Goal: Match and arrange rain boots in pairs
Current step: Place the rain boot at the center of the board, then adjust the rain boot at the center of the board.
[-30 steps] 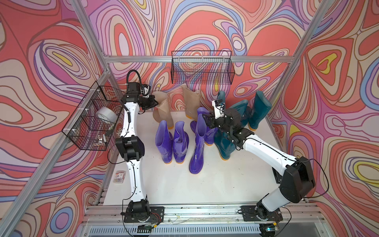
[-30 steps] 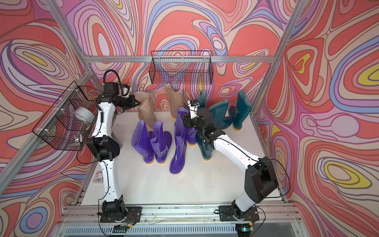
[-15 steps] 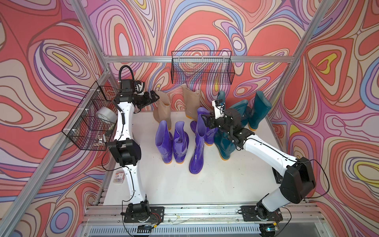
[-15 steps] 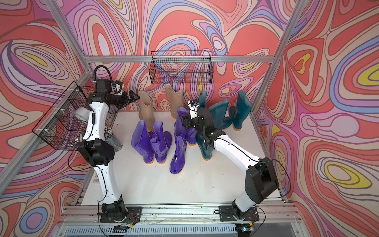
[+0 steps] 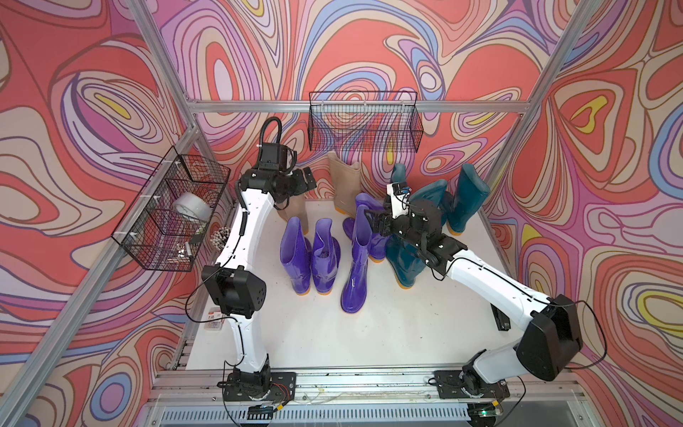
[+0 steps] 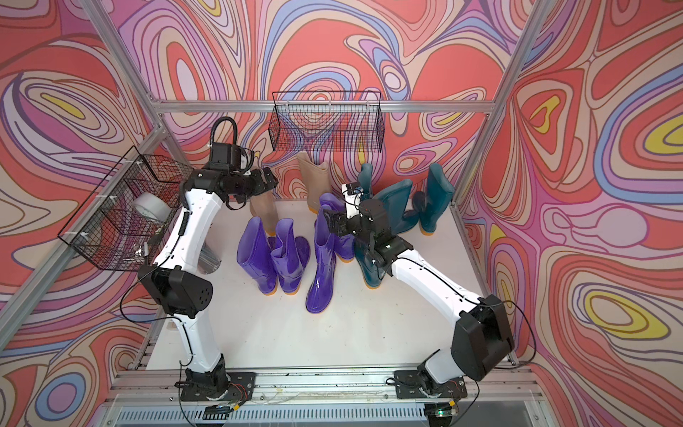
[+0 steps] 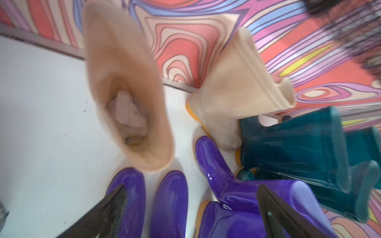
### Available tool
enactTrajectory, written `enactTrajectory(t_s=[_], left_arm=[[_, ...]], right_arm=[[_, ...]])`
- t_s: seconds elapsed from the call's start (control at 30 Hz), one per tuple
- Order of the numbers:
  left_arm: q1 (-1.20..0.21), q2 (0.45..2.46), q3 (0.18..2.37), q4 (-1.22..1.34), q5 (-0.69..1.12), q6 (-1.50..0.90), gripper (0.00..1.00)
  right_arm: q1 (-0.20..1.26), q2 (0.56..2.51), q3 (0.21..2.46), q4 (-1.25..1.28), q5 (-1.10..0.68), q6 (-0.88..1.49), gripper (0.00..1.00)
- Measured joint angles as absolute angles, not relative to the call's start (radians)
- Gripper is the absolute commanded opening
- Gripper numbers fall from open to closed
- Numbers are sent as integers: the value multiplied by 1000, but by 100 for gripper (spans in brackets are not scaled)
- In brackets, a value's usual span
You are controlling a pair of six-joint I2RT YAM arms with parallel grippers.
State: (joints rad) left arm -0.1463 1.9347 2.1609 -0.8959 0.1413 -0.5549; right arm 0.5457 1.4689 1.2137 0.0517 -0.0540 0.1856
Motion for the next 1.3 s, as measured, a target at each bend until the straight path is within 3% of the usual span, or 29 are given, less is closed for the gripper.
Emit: enactTrajectory(t_s=[0.27, 0.57, 0.63, 0.73, 0.8, 0.9, 1.3], left_arm=[[-146, 1943, 2092, -832, 109, -644, 100], [-163, 2110, 2281, -857, 67, -629, 98], [-163, 2120, 2280, -880, 32, -623, 89], [-163, 2119, 2258, -889, -19, -602, 68], [-163, 2114, 2231, -880, -40, -583, 46], [-162, 2114, 2212, -872, -55, -543, 2], [-146, 2212, 2384, -891, -124, -117, 0]], right_arm=[[546, 1443, 1173, 57, -41, 172, 81], [546, 1438, 1149, 68, -31, 157, 82], [546, 1438, 1144, 74, -30, 152, 82], [546, 1438, 1142, 75, -29, 147, 82], [546, 1438, 1142, 76, -28, 144, 82], [546, 1438, 1142, 78, -28, 143, 81], [546, 1438, 1143, 73, -30, 148, 80]])
